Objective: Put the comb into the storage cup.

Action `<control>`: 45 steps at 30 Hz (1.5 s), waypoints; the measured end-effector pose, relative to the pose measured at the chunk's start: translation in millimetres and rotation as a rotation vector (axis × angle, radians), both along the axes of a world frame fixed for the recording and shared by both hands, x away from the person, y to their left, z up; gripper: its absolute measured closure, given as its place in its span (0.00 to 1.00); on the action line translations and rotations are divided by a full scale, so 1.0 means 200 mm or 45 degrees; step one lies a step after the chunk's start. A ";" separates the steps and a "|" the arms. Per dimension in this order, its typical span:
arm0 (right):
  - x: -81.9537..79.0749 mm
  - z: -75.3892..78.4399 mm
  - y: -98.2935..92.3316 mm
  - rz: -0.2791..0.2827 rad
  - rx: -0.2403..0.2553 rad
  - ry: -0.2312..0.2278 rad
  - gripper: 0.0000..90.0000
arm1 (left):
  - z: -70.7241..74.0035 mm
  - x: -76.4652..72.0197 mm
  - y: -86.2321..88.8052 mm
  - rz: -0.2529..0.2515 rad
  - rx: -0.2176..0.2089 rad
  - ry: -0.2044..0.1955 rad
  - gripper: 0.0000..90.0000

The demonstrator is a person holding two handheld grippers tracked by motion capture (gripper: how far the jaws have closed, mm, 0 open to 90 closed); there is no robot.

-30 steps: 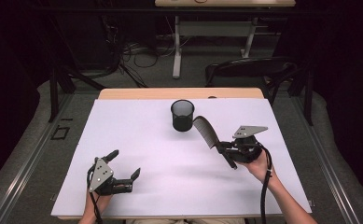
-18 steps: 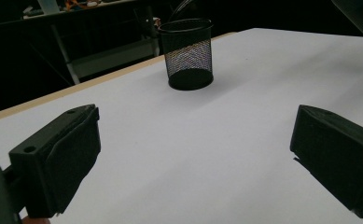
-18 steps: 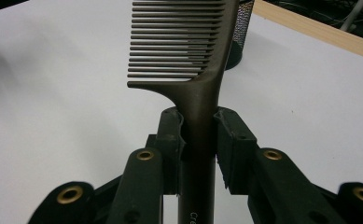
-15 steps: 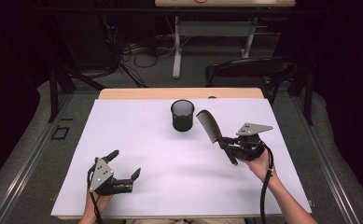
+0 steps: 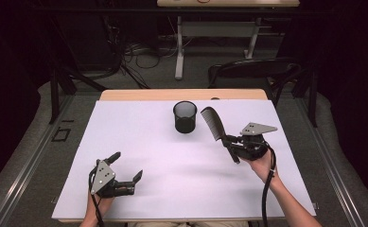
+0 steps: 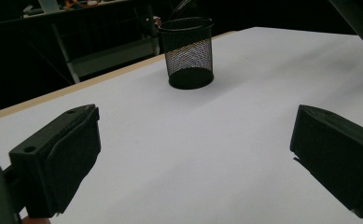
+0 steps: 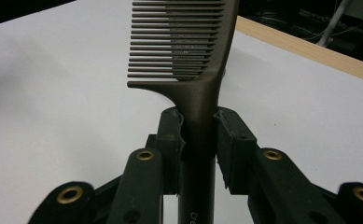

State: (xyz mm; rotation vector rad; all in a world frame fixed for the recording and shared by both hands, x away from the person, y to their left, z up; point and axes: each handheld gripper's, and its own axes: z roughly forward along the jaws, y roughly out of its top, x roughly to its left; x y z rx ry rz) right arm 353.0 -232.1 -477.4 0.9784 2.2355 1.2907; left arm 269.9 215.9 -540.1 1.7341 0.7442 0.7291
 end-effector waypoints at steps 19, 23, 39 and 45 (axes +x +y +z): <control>0.02 0.00 0.02 -0.016 0.018 -0.035 0.81 | 0.00 0.00 0.00 0.000 0.001 0.002 0.02; 0.03 0.01 0.02 -0.019 0.027 -0.044 0.81 | 0.00 0.00 0.00 0.001 -0.001 0.002 0.02; 0.04 0.03 0.04 -0.037 0.062 -0.098 0.81 | 0.00 0.00 0.00 0.005 0.003 0.002 0.02; 0.05 0.03 0.05 -0.045 0.067 -0.113 0.81 | 0.00 0.00 -0.01 0.006 0.002 0.005 0.02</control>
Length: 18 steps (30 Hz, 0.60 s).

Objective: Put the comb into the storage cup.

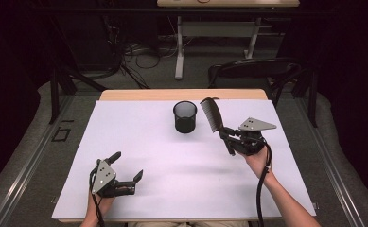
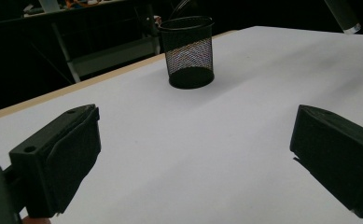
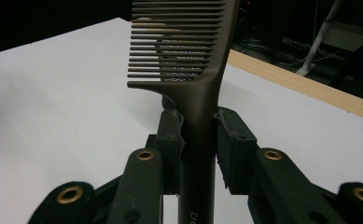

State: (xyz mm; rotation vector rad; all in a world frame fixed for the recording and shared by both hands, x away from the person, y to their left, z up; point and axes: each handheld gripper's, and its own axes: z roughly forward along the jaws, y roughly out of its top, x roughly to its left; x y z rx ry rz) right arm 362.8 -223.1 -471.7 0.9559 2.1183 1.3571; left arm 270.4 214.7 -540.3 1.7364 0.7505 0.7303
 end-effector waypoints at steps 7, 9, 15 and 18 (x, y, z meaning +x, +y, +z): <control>0.02 0.01 0.01 -0.005 -0.001 -0.011 0.81 | 0.00 0.00 0.00 0.005 0.004 -0.001 0.02; 0.03 0.01 0.02 -0.005 -0.004 -0.017 0.81 | 0.00 0.00 0.00 0.004 0.003 -0.001 0.02; 0.05 0.03 0.04 -0.003 -0.001 -0.033 0.81 | 0.00 0.00 0.00 0.004 0.000 -0.003 0.02; 0.06 0.05 0.05 -0.003 0.004 -0.038 0.81 | 0.00 0.00 0.00 0.006 0.002 -0.002 0.02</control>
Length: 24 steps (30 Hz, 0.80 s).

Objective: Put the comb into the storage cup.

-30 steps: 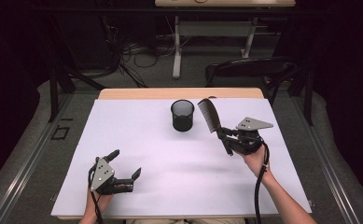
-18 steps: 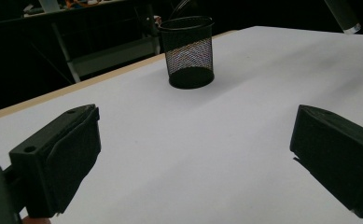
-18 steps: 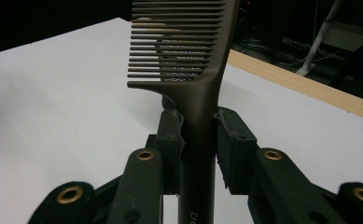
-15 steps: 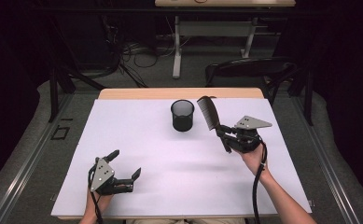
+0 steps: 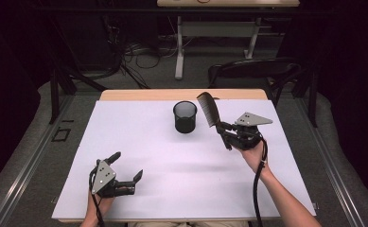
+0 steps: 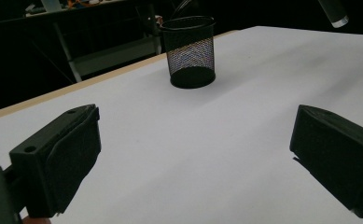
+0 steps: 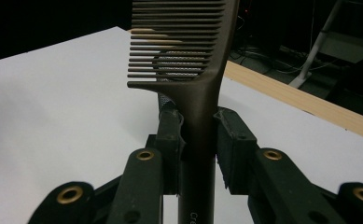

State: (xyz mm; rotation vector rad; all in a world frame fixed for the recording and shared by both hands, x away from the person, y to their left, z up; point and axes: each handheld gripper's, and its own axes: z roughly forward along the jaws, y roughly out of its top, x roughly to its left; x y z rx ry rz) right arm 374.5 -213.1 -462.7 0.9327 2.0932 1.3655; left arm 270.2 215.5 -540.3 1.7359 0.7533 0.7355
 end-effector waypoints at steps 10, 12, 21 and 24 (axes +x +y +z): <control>0.02 0.03 0.02 0.003 0.004 -0.017 0.81 | 0.00 0.00 0.00 0.000 0.000 -0.003 0.02; 0.03 0.03 0.03 0.003 0.004 -0.021 0.81 | 0.00 0.00 0.00 0.002 -0.002 -0.001 0.02; 0.06 0.06 0.05 0.004 0.007 -0.033 0.81 | 0.00 0.00 0.00 0.001 -0.002 -0.003 0.02; 0.07 0.07 0.06 0.010 0.006 -0.034 0.81 | 0.00 0.00 0.00 0.002 0.000 0.001 0.02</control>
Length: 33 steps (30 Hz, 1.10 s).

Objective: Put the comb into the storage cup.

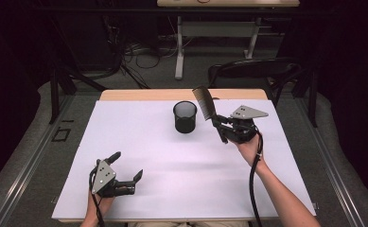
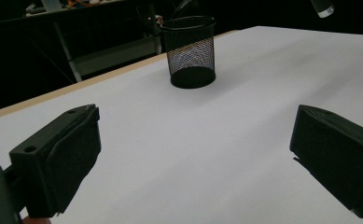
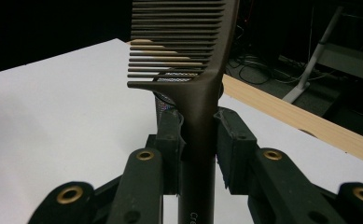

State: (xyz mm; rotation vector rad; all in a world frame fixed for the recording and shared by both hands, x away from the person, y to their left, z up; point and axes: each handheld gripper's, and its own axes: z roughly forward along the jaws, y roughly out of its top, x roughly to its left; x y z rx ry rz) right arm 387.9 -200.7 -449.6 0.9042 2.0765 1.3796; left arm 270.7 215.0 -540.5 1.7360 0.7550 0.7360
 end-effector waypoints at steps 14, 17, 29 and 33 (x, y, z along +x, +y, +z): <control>0.03 0.02 0.04 0.008 -0.007 -0.006 0.81 | 0.00 0.00 0.00 0.000 0.000 -0.001 0.02; 0.04 0.02 0.05 0.010 -0.003 -0.006 0.81 | 0.00 0.00 0.00 -0.001 0.001 0.002 0.02; 0.08 0.05 0.08 0.007 0.005 -0.015 0.81 | 0.00 0.00 0.00 -0.005 -0.003 -0.001 0.02; 0.10 0.06 0.09 0.010 0.009 -0.017 0.81 | 0.00 0.00 0.00 -0.002 -0.006 -0.002 0.02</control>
